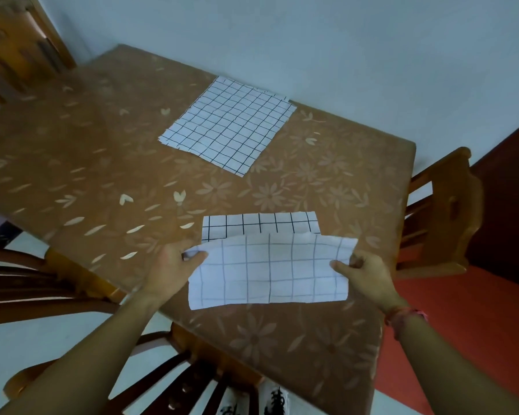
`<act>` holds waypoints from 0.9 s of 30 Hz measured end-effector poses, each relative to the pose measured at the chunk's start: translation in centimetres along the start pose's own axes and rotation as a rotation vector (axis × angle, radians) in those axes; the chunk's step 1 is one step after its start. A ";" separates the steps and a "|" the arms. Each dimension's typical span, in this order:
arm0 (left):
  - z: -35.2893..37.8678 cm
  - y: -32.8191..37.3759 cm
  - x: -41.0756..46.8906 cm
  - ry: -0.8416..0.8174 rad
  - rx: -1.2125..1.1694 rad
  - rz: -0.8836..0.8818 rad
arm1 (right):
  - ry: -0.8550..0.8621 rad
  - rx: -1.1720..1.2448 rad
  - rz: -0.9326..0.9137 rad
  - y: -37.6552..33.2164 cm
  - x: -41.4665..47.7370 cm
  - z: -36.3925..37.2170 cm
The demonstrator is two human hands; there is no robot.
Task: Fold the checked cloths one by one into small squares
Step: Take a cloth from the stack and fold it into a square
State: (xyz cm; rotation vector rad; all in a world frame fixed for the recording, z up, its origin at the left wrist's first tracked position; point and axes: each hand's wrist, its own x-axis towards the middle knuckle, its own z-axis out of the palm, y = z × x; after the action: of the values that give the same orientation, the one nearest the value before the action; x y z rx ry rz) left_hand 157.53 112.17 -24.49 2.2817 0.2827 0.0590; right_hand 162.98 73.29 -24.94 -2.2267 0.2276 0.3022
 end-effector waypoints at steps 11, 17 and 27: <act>2.5 -2.2 7.3 0.026 0.011 -0.131 | -0.177 0.145 0.182 2.4 3.6 2.0; 3.7 -3.0 8.1 0.037 -0.020 -0.144 | -0.079 0.152 0.225 4.3 5.4 4.2; 7.5 -2.3 1.6 -0.009 0.288 0.303 | 0.031 0.017 0.199 3.8 6.3 5.4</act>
State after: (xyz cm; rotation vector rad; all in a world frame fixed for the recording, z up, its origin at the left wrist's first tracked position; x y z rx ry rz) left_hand 159.63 108.52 -31.25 2.5937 -0.0671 0.1739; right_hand 167.25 74.77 -32.84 -2.1968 0.4680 0.3716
